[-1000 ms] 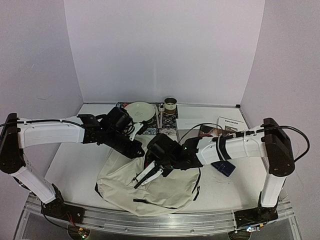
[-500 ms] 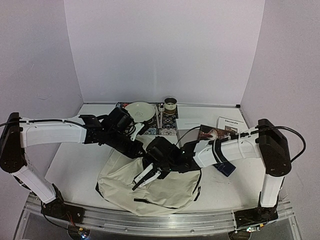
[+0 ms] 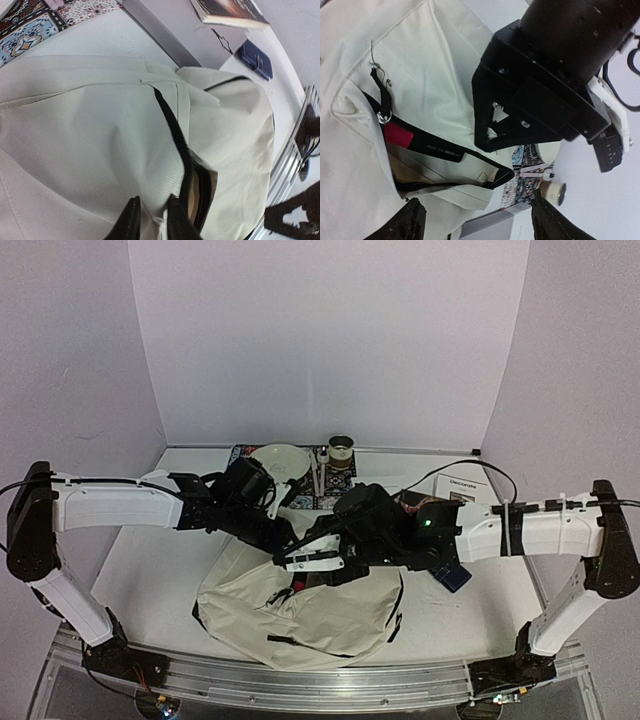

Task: Pack the student bag
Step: Place the pen in the lower front pocket of the bag.

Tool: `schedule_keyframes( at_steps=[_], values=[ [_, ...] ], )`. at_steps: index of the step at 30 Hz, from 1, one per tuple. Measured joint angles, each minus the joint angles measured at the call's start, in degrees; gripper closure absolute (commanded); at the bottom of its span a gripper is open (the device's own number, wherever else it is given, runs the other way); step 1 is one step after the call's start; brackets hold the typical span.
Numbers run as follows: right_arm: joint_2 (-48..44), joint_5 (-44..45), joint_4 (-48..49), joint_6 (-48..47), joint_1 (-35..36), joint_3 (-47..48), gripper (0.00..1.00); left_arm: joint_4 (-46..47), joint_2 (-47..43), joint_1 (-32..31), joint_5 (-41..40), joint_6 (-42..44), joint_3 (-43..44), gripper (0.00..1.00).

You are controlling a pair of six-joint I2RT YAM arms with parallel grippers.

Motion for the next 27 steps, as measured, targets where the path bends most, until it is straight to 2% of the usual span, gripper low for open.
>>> schedule_keyframes(
  at_steps=[8, 13, 19, 27],
  values=[
    [1.0, -4.9, -3.5, 17.0, 0.1, 0.6, 0.35, 2.4, -6.1, 0.0, -5.0, -5.6, -4.0, 0.36],
    [4.2, -8.1, -4.3, 22.9, 0.6, 3.2, 0.49, 2.9, -13.5, 0.0, -7.8, -10.4, -10.5, 0.26],
    [10.4, -11.7, -5.0, 27.3, 1.2, 8.0, 0.64, 0.8, -17.8, 0.0, -10.8, -15.4, -17.1, 0.24],
    [17.5, -16.7, -7.1, 29.4, 1.6, 13.9, 0.67, -1.6, -17.9, 0.0, -13.4, -18.4, -20.9, 0.27]
  ],
)
